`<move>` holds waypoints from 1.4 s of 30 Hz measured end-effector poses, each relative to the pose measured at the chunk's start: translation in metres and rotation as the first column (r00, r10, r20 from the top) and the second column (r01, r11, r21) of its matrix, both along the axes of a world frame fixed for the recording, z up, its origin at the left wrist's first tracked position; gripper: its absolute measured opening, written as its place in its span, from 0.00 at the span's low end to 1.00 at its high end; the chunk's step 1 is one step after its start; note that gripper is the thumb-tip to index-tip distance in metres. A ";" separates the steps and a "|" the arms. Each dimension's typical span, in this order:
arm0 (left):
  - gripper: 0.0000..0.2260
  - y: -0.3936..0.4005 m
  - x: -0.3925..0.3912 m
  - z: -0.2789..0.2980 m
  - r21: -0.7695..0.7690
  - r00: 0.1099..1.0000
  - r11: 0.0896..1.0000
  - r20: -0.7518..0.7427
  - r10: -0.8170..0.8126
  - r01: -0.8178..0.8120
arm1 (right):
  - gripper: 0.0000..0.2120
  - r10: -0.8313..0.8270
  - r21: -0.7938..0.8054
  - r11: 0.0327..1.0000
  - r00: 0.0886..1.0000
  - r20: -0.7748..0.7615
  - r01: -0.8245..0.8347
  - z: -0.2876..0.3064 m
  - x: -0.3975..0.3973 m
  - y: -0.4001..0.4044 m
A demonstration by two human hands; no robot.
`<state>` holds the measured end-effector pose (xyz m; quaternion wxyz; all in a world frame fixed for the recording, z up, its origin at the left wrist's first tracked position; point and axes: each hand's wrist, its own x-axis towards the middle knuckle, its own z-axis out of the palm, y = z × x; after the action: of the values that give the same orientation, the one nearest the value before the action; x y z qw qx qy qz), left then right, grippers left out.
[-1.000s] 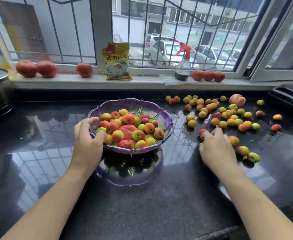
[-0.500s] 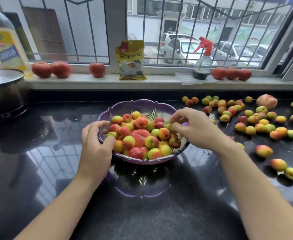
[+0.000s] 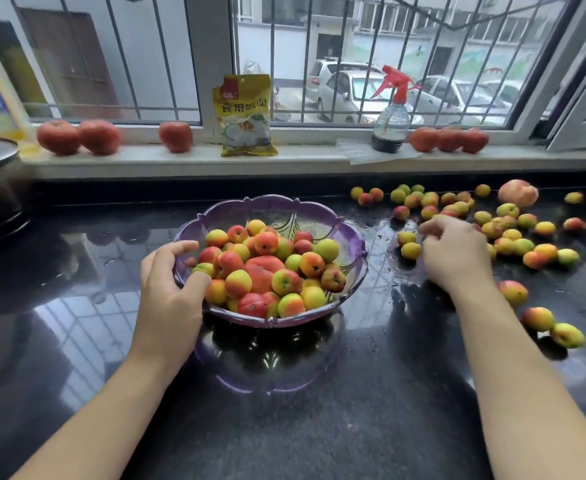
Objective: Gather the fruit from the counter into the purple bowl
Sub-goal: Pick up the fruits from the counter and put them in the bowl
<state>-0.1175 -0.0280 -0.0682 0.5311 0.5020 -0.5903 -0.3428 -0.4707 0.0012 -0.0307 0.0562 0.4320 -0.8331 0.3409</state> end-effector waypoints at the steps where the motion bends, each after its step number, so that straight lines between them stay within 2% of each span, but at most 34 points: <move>1: 0.15 0.000 0.000 0.000 -0.002 1.000 1.000 -0.002 -0.001 0.001 | 0.14 0.028 0.047 0.999 0.999 -0.018 -0.027 -0.004 0.003 -0.003; 4: 0.14 -0.001 0.001 -0.001 0.001 1.000 1.000 -0.003 -0.002 0.002 | 0.17 0.084 0.174 0.983 0.991 -0.100 -0.066 -0.015 0.011 -0.013; 9: 0.19 0.001 0.000 0.001 0.003 1.000 1.000 0.018 0.013 -0.013 | 0.14 0.001 0.334 0.939 0.973 -0.232 0.079 -0.021 0.015 -0.023; 12: 0.19 0.002 0.001 0.001 0.008 1.000 1.000 0.020 0.014 -0.014 | 0.11 -0.041 0.313 0.943 0.972 -0.231 0.114 -0.024 0.017 -0.024; 15: 0.19 0.002 0.001 0.001 0.013 1.000 1.000 0.025 0.018 -0.019 | 0.11 -0.063 0.184 0.979 0.988 -0.142 0.089 -0.016 0.012 -0.020; 17: 0.19 0.001 0.001 0.001 0.013 1.000 1.000 0.025 0.016 -0.016 | 0.11 0.010 -0.039 0.999 0.998 -0.062 -0.013 -0.002 0.015 -0.011; 19: 0.19 0.001 0.000 0.001 0.017 1.000 1.000 0.019 0.015 -0.016 | 0.10 0.238 -0.272 0.938 0.970 0.051 -0.216 0.017 0.028 0.004; 20: 0.19 0.001 0.000 0.001 0.018 1.000 1.000 0.017 0.016 -0.016 | 0.09 0.387 -0.335 0.882 0.915 0.114 -0.332 0.026 0.039 0.011; 22: 0.19 0.000 -0.001 0.002 0.014 1.000 1.000 0.015 0.016 -0.017 | 0.08 0.584 -0.284 0.794 0.805 0.106 -0.538 0.032 0.059 0.017; 24: 0.18 0.001 -0.002 0.004 0.016 1.000 1.000 0.013 0.012 -0.012 | 0.09 0.633 -0.127 0.763 0.773 -0.055 -0.634 0.026 0.067 0.013; 25: 0.18 0.001 -0.001 0.004 0.019 1.000 1.000 0.017 0.013 -0.013 | 0.09 0.650 -0.094 0.749 0.755 -0.082 -0.655 0.023 0.069 0.011; 28: 0.19 0.002 0.001 0.002 0.030 0.999 0.999 0.029 0.012 -0.013 | 0.11 0.683 -0.081 0.727 0.730 -0.007 -0.682 0.017 0.068 0.010; 31: 0.20 0.002 0.001 0.002 0.029 0.999 1.000 0.033 0.008 -0.009 | 0.11 0.693 -0.057 0.720 0.721 0.007 -0.691 0.013 0.067 0.009; 34: 0.19 0.003 0.001 0.003 0.034 0.999 0.999 0.033 0.002 -0.004 | 0.10 0.669 -0.128 0.738 0.743 0.004 -0.663 0.015 0.069 0.009; 36: 0.19 0.003 0.001 0.002 0.033 0.999 0.999 0.033 0.003 -0.004 | 0.09 0.589 -0.225 0.787 0.808 -0.003 -0.574 0.020 0.067 0.011; 38: 0.19 0.004 0.001 0.003 0.033 1.000 0.999 0.031 0.004 -0.005 | 0.11 0.426 -0.262 0.874 0.905 0.005 -0.410 0.025 0.054 0.013; 40: 0.19 0.004 0.001 0.003 0.035 1.000 0.999 0.031 0.006 -0.007 | 0.11 0.209 -0.095 0.973 0.978 -0.007 -0.209 0.025 0.031 0.013; 42: 0.19 0.003 0.000 0.004 0.033 0.999 0.999 0.031 0.009 -0.010 | 0.12 0.065 0.224 0.973 0.998 -0.011 -0.061 0.021 0.010 0.014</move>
<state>-0.1172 -0.0247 -0.0647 0.5152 0.5188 -0.5901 -0.3423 -0.4603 0.0149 -0.0092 0.0039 0.4649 -0.8514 0.2427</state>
